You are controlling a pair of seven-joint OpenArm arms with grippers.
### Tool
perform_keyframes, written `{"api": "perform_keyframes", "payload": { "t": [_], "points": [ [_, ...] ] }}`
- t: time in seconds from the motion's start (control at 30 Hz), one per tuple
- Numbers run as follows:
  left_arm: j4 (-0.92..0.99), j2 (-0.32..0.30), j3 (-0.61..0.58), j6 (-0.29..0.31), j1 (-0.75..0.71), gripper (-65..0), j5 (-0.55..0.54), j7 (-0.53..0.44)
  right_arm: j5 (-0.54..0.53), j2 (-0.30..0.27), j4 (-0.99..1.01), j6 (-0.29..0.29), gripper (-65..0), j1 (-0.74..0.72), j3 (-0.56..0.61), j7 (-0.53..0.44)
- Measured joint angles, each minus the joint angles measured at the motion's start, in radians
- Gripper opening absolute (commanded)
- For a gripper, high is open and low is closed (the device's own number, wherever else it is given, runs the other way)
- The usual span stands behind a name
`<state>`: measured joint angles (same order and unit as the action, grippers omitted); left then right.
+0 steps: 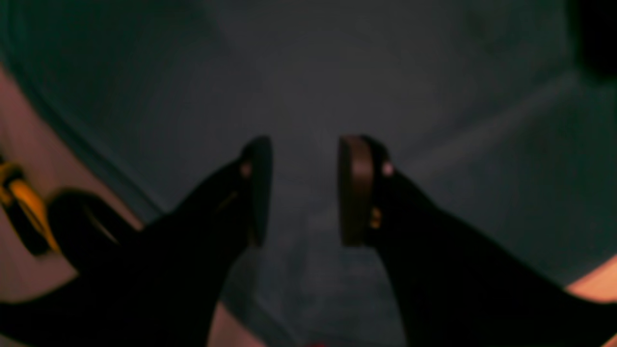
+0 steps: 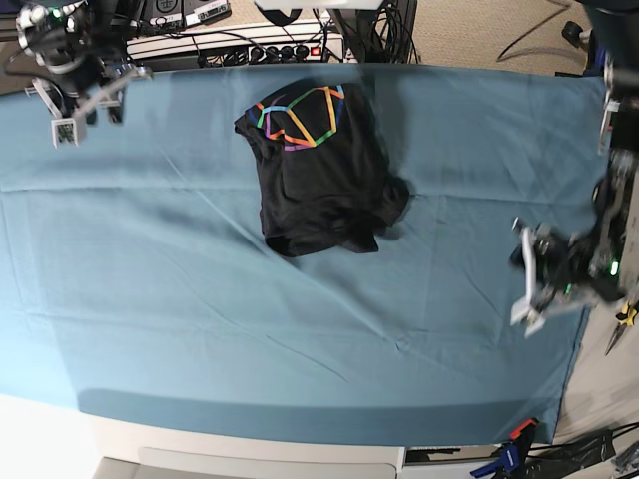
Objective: Fold the T-shirt properly
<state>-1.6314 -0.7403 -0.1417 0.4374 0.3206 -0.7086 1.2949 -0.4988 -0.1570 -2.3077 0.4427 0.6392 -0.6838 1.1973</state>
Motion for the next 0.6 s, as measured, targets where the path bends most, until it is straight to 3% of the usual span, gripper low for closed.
{"api": "perform_keyframes", "payload": {
  "t": [0.13,0.3,0.43,0.6],
  "points": [
    [-0.143,-0.078,0.154,0.0,-0.262,-43.6,0.011,0.005,0.0,-0.022,-0.005,0.0,-39.9,0.049,-0.023,-0.005],
    [-0.329,-0.053,0.399,-0.019,-0.656,-43.6,-0.003,-0.01,0.0,-0.032,-0.005,0.013,-39.9,0.082,-0.023,0.011],
    [-0.476,0.072,0.573,-0.022,-0.938,-43.6,-0.005,-0.017,-0.005,-0.031,-0.005,0.041,-39.9,0.117,-0.023,0.034],
    [-0.542,0.295,0.626,-0.019,-1.181,-43.5,-0.055,-0.03,-0.005,-0.035,-0.005,0.044,-40.0,0.176,-0.023,0.035]
  ]
}}
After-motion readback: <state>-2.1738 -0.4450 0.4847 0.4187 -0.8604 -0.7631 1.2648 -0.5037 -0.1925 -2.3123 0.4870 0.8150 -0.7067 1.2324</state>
